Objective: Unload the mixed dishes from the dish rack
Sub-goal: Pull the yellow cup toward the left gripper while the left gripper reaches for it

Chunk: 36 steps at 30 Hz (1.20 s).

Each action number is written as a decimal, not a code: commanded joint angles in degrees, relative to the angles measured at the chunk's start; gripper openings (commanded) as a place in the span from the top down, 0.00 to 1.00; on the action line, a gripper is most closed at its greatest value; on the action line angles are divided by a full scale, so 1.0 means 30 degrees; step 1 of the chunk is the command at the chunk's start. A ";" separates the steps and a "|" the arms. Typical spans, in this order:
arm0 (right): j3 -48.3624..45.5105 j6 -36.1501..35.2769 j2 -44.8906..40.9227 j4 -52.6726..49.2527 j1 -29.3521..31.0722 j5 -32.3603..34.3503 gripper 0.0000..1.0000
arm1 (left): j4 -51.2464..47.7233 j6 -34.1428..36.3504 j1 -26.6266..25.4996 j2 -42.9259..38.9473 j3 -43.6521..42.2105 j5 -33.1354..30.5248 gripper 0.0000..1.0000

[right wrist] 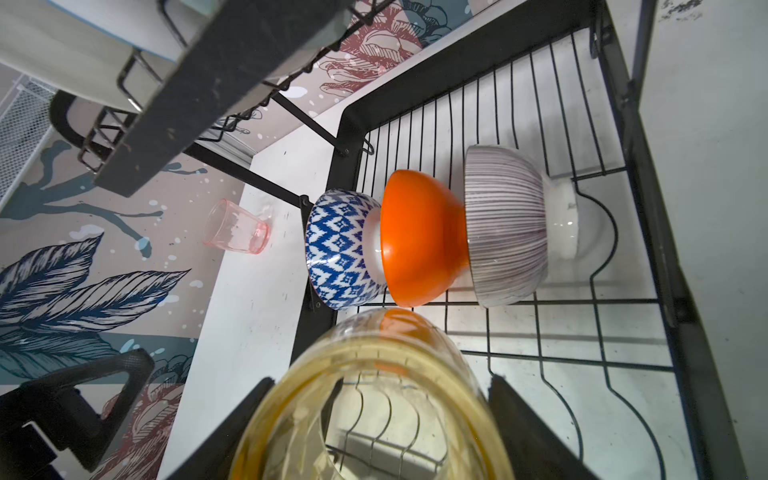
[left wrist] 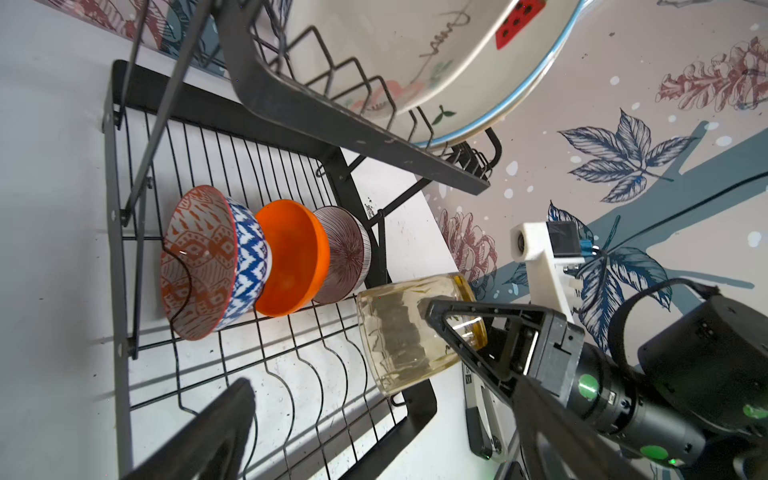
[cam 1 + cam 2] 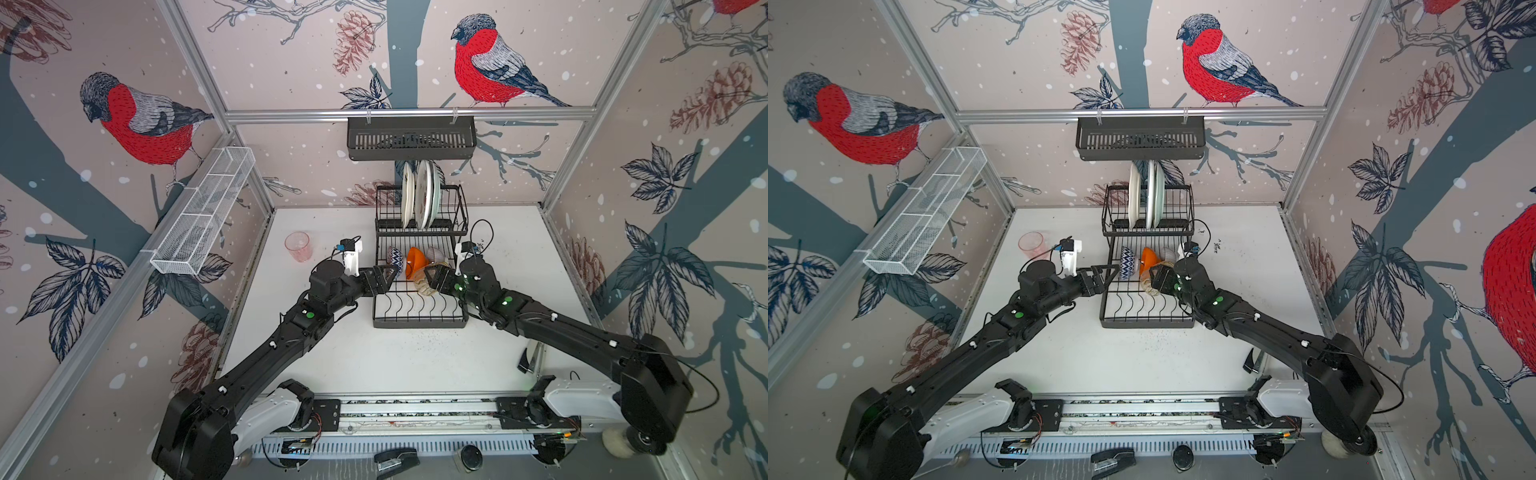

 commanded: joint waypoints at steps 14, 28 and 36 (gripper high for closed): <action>-0.0907 0.0967 -0.1282 0.2892 -0.0615 -0.1329 0.36 | 0.3200 -0.0358 -0.1210 0.1472 0.0126 0.0092 0.03; -0.1550 0.1983 -0.1578 0.4503 -0.1260 -0.2919 0.36 | 0.6617 -0.2296 -0.1736 0.3532 -0.0182 0.1743 0.03; -0.1869 0.2556 -0.1714 0.5764 -0.1537 -0.3887 0.36 | 0.8868 -0.3561 -0.2312 0.4701 -0.0332 0.2165 0.03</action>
